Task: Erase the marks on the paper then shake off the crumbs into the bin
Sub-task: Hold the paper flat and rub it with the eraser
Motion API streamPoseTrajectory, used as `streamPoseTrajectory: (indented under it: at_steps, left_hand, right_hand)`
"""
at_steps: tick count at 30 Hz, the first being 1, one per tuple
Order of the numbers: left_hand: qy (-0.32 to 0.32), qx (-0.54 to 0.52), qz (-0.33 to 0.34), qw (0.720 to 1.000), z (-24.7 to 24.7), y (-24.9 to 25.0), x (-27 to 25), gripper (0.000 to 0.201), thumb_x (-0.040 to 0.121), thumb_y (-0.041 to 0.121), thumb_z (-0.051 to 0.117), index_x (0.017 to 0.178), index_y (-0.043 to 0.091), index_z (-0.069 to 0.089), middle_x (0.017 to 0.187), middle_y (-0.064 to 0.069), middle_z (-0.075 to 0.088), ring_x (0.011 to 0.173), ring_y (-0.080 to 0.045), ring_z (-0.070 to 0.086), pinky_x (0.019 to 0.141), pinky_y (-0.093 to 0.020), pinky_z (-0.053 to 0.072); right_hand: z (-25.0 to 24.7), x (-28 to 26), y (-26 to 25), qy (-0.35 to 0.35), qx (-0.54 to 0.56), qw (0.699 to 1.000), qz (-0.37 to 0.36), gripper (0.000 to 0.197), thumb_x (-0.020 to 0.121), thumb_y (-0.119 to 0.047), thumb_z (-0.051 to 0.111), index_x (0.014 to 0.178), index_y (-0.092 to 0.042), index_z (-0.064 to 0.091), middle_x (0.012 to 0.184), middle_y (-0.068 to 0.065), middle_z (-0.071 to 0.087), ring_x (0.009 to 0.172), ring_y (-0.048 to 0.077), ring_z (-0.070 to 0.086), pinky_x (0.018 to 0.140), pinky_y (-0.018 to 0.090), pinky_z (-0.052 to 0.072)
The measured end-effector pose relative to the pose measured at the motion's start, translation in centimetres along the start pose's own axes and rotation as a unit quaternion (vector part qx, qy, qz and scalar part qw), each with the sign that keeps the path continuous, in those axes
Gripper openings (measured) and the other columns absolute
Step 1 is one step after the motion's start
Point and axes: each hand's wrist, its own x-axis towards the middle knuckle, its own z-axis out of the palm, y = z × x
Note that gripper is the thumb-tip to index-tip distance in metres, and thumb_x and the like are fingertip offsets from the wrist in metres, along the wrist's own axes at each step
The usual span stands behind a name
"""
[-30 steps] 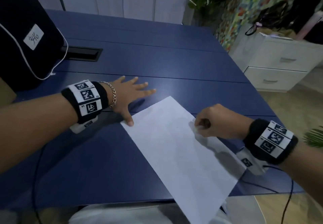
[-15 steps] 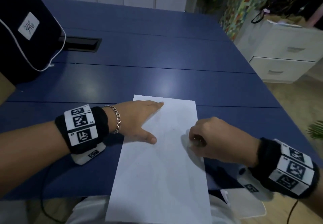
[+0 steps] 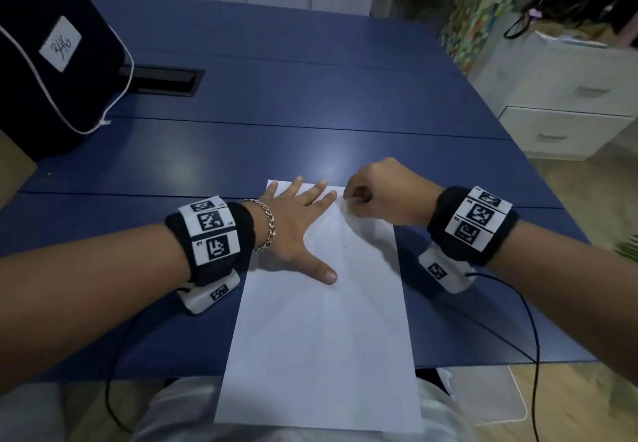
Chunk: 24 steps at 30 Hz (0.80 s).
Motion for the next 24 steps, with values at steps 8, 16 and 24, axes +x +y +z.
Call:
streamPoseTrajectory:
  at_steps: [8,16,24]
  left_hand:
    - [-0.021,0.017,-0.006,1.0,-0.2,-0.1,0.6,0.155,0.045,0.109,0.05,0.16,0.037,-0.026,0.167,0.015,-0.034,0.157,-0.029,-0.027,0.123,-0.065,-0.012]
    - [-0.031,0.015,-0.017,0.999,-0.2,-0.1,0.7,0.158,0.038,0.112,0.045,0.157,0.04,-0.029,0.165,0.017,-0.035,0.156,-0.026,-0.028,0.121,-0.07,-0.013]
    - [-0.027,0.02,-0.015,0.999,-0.3,-0.1,0.6,0.158,0.037,0.114,0.042,0.158,0.041,-0.028,0.167,0.016,-0.033,0.157,-0.028,-0.026,0.119,-0.073,-0.012]
  right_hand:
    - [-0.7,0.0,-0.6,-0.071,0.027,0.997,-0.033,0.013,0.085,-0.027,0.076,0.097,-0.026,0.082,0.088,-0.012,0.076,0.078,0.004,0.069,0.071,0.011,0.051]
    - [-0.6,-0.7,-1.4,-0.117,0.038,0.991,-0.044,0.016,0.081,-0.036,0.082,0.095,-0.029,0.082,0.084,-0.015,0.076,0.078,0.002,0.069,0.072,0.016,0.054]
    - [-0.2,0.1,-0.7,-0.039,0.025,0.999,-0.017,0.01,0.082,-0.025,0.076,0.09,-0.023,0.081,0.081,-0.011,0.074,0.071,0.002,0.065,0.072,0.027,0.057]
